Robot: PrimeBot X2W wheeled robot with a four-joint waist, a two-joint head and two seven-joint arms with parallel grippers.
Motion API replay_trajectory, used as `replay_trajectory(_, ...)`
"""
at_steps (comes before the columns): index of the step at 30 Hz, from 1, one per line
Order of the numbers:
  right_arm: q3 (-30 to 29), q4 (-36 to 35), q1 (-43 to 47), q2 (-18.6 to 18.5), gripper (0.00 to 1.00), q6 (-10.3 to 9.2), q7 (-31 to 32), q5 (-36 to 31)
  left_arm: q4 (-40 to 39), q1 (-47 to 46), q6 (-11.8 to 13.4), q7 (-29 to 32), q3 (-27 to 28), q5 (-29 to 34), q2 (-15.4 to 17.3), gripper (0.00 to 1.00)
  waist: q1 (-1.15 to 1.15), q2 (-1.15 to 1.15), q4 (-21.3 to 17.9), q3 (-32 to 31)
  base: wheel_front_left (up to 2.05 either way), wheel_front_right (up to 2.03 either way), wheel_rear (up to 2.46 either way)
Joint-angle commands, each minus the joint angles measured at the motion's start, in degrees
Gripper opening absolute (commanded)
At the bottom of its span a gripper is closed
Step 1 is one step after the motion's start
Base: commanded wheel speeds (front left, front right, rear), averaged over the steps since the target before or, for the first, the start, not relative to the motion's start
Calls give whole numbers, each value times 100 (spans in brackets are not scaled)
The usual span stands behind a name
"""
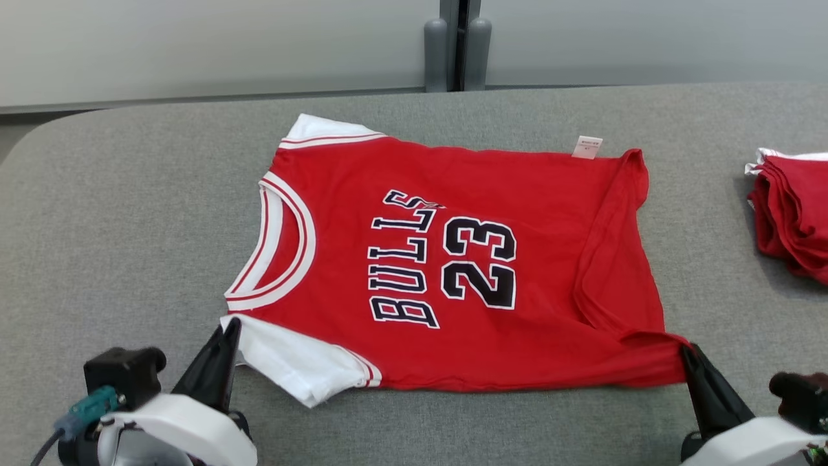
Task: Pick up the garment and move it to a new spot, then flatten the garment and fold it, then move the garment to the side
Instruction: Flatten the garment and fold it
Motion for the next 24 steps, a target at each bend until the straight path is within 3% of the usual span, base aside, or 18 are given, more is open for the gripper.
replay_trajectory(1, 23, 100, -267, -33, 0, -1, -10, 22, 169, -284, -66, -6, 30, -91, 14, 0, 0, 0, -55, 255, 0, 0, 0)
replay_trajectory(14, 245, 1335, -1971, -247, 2, -1, -528, 174, 1952, -2266, -603, -486, 208, -585, -2, 2, 0, 0, -118, 975, 0, 0, 0)
replay_trajectory(15, 275, 1407, -2033, -244, 38, -1, -605, 201, 2078, -2377, -645, -585, 216, -620, -35, 85, 0, 0, -113, 999, 0, 0, 0)
replay_trajectory(16, 342, 1469, -2065, -244, 85, 0, -668, 228, 2216, -2453, -696, -663, 202, -663, -66, 100, 0, 0, -110, 1013, 0, 0, 0)
replay_trajectory(17, 414, 1481, -2127, -264, 100, -1, -786, 206, 2363, -2496, -724, -746, 194, -634, -47, 100, 0, 0, -121, 1033, 0, 0, 0)
replay_trajectory(20, 501, 1397, -2160, -315, 100, -1, -1225, 43, 2574, -2550, -752, -1247, 173, -462, -88, 100, 0, 0, -133, 1033, 0, 0, 0)
replay_trajectory(24, 467, 1105, -1992, -287, 100, -1, -1739, -277, 2610, -2326, -530, -2121, 127, 36, -71, 100, 0, 0, -149, 968, 0, 0, 0)
